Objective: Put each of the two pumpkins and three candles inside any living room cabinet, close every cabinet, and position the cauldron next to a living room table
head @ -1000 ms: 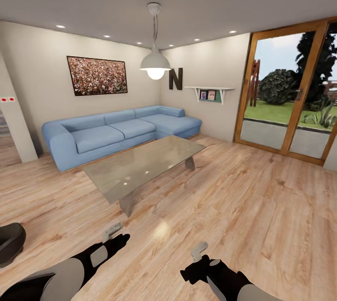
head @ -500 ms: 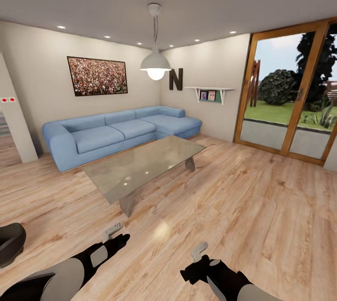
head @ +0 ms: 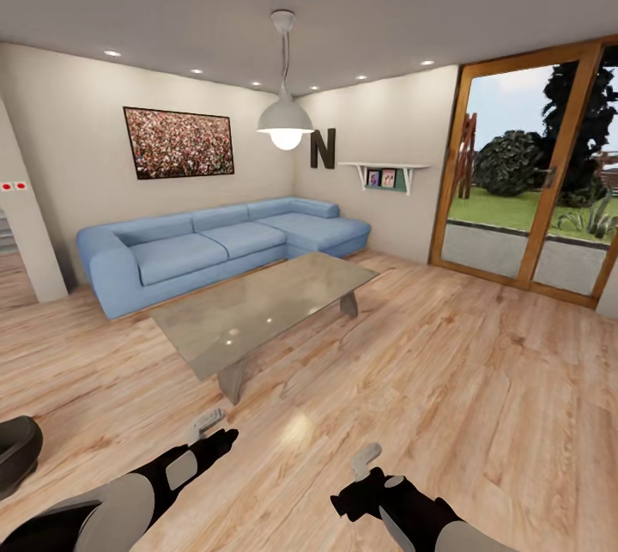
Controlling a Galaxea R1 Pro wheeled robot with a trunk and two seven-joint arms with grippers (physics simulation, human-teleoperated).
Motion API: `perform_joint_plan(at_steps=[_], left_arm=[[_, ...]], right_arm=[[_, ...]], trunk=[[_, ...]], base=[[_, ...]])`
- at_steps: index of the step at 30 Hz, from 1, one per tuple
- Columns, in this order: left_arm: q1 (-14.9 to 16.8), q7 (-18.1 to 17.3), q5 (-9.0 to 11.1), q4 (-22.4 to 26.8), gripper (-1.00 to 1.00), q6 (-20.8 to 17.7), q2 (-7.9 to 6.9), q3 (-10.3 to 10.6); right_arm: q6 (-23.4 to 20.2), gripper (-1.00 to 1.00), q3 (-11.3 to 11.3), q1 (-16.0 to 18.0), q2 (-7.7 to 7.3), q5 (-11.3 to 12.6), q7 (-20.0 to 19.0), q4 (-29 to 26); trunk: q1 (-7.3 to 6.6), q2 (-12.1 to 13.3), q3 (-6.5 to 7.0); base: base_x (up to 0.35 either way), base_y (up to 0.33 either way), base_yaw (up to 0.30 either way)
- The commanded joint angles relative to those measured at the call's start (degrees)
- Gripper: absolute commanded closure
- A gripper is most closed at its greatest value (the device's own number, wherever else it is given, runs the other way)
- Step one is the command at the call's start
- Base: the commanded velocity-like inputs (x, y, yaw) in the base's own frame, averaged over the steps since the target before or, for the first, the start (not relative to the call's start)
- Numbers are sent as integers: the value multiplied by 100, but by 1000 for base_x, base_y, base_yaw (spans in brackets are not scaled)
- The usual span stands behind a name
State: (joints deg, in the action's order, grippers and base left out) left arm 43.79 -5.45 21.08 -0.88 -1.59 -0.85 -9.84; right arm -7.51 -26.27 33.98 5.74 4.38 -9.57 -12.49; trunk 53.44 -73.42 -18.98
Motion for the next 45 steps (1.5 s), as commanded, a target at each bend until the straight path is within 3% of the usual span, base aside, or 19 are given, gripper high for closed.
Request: perform_joint_plan(at_steps=[1, 22, 45], left_arm=[[7, -27, 19, -9, -100, -17, -2, -45], [6, -27, 19, -7, -100, -19, -2, -45], [7, -27, 19, -9, -100, -17, -2, -45]], right_arm=[[-31, -100, -31, 4, -3, 45, -4, -8], [-31, -100, -35, 4, -3, 45, -8, -8], [-31, -100, -27, 4, -3, 45, -7, -8]], trunk=[[2, -4, -7], [2, -4, -6], [2, -4, -6]], base=[[257, 0, 0], [101, 34, 0], [10, 6, -44]])
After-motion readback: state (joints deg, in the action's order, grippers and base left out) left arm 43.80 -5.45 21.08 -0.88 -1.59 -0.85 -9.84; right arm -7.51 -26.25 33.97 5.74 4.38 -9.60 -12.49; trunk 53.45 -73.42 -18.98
